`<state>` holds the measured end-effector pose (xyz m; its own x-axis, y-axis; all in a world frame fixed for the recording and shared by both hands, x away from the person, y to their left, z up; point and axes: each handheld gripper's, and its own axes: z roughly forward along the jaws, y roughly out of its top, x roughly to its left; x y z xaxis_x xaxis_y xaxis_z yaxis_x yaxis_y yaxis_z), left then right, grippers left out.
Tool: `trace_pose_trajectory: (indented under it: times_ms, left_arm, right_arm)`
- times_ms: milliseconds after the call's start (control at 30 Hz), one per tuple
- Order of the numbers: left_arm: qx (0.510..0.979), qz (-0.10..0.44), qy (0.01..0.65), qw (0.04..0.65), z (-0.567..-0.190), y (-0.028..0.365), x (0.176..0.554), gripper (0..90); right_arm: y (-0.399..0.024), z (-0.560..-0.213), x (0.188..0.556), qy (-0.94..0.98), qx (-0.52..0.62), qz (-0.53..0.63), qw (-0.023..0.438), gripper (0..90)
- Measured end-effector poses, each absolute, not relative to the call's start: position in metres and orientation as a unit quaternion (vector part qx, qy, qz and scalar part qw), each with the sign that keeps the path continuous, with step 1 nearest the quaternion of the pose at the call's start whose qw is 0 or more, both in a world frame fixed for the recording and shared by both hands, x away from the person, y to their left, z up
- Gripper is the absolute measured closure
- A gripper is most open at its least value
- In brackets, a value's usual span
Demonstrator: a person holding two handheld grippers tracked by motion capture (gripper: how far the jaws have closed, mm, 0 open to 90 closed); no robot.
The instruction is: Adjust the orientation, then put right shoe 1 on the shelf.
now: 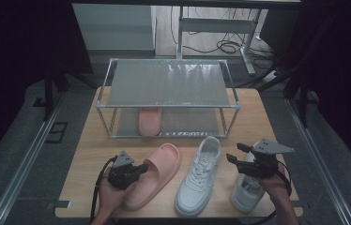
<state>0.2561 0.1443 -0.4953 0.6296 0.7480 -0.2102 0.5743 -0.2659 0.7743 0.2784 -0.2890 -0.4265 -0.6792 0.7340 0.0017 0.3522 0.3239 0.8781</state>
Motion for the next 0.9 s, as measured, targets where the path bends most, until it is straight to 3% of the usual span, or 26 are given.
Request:
trace_pose_trajectory:
  times_ms: [767, 900]
  left_arm:
    - [0.792, 0.072, 0.401, 0.455, -0.489, 0.148, 0.228, 87.8]
    - [0.795, 0.059, 0.396, 0.455, -0.491, 0.141, 0.227, 82.7]
  right_arm:
    - [-0.295, -0.423, 0.278, 0.783, 0.349, 0.471, 0.208, 40.0]
    - [-0.295, -0.423, 0.278, 0.783, 0.348, 0.471, 0.209, 40.0]
